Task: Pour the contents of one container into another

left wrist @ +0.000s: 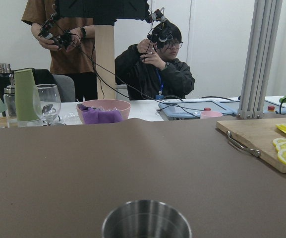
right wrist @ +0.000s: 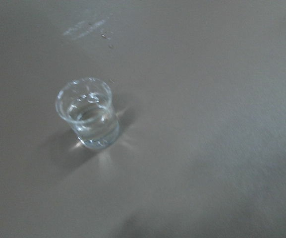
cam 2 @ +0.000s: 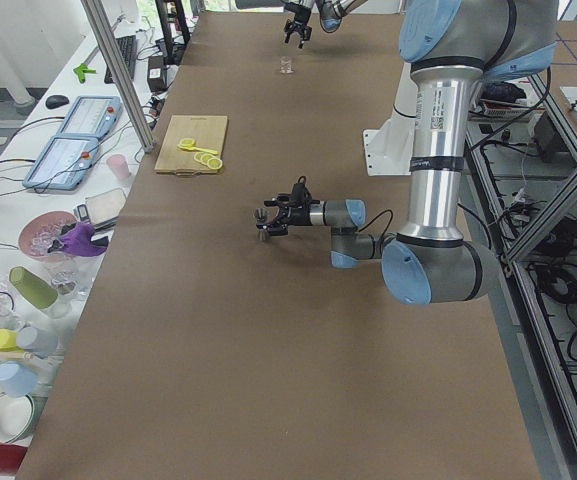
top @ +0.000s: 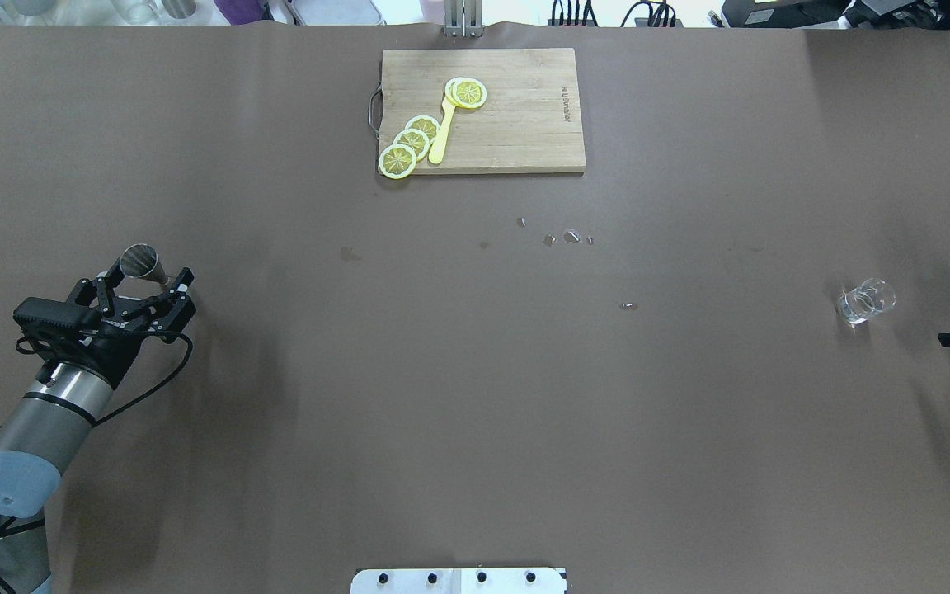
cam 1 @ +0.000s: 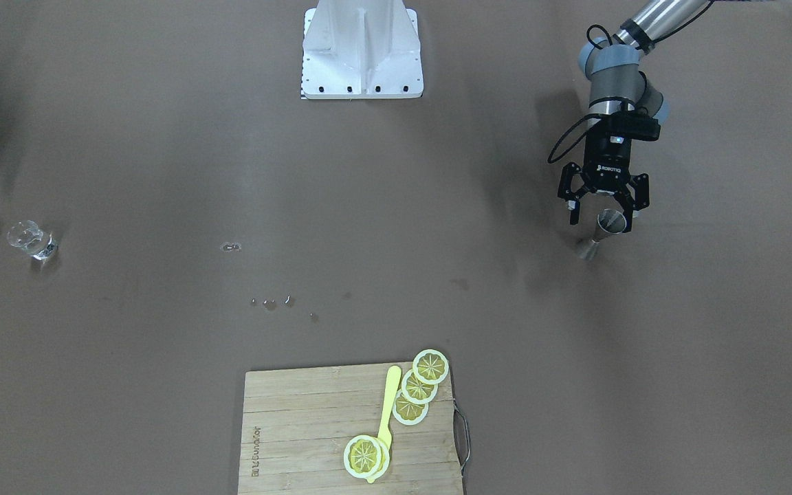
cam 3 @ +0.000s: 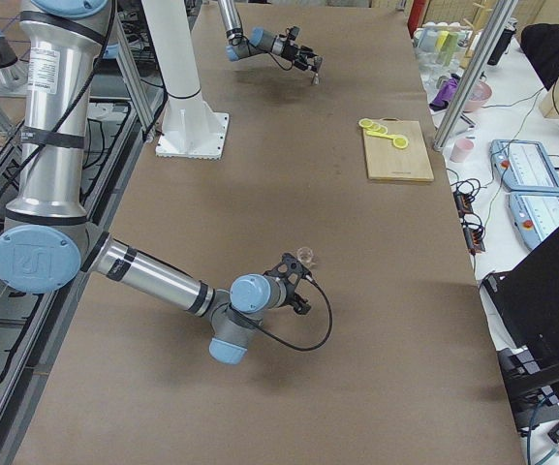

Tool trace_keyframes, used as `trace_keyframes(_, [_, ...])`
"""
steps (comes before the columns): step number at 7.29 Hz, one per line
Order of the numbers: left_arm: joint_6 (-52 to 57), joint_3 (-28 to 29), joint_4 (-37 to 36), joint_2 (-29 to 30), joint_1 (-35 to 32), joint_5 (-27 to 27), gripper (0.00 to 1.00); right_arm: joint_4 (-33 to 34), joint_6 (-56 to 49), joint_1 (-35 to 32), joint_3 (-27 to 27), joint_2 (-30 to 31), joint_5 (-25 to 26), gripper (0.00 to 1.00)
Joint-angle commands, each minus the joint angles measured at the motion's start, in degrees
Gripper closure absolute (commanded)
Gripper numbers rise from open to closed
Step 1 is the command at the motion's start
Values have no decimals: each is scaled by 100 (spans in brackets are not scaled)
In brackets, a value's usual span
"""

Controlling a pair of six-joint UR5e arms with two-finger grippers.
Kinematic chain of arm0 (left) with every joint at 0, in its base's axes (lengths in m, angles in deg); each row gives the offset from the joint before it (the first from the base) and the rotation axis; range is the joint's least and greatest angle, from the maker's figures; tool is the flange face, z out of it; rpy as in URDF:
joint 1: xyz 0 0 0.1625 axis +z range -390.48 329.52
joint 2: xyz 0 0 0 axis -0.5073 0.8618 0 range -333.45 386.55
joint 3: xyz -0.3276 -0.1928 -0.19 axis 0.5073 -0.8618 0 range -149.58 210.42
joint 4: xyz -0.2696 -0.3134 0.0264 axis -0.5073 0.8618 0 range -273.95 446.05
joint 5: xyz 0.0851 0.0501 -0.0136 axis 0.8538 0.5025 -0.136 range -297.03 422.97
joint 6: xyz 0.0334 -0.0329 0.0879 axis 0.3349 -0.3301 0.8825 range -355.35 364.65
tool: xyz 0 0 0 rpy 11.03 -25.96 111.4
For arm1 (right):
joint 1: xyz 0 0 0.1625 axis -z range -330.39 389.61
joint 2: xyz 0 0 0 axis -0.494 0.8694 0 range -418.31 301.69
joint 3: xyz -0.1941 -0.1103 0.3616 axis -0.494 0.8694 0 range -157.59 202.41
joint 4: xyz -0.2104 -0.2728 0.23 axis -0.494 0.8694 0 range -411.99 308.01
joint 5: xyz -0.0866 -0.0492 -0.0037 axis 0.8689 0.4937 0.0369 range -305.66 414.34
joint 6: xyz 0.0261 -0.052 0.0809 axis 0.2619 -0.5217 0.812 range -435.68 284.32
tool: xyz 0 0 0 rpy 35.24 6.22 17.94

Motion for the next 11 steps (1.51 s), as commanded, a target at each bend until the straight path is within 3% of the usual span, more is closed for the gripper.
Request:
trace_keyframes(1, [34, -154, -108, -75, -32, -22, 3, 685, 1, -372, -50, 217, -58, 0])
trace_keyframes(4, [438, -391, -275, -93, -286, -75, 3, 2246, 10, -741, -400, 226, -94, 0])
trace_keyframes(5, [586, -462, -346, -93, -417, -371, 4, 3009, 1, -881, -715, 252, -111, 0])
trace_keyframes(8, [825, -875, -1318, -84, -954, -1496, 4, 5880, -8, -1120, -2154, 279, -155, 0])
trace_keyframes(10, [1279, -1286, -2143, -41, -1444, -2583, 4, 8165, -77, -1164, -3323, 261, -85, 0])
trace_keyframes(11, [1317, -1445, -2662, 64, -1752, -3163, 4, 8828, -87, -1112, -3738, 261, -50, 0])
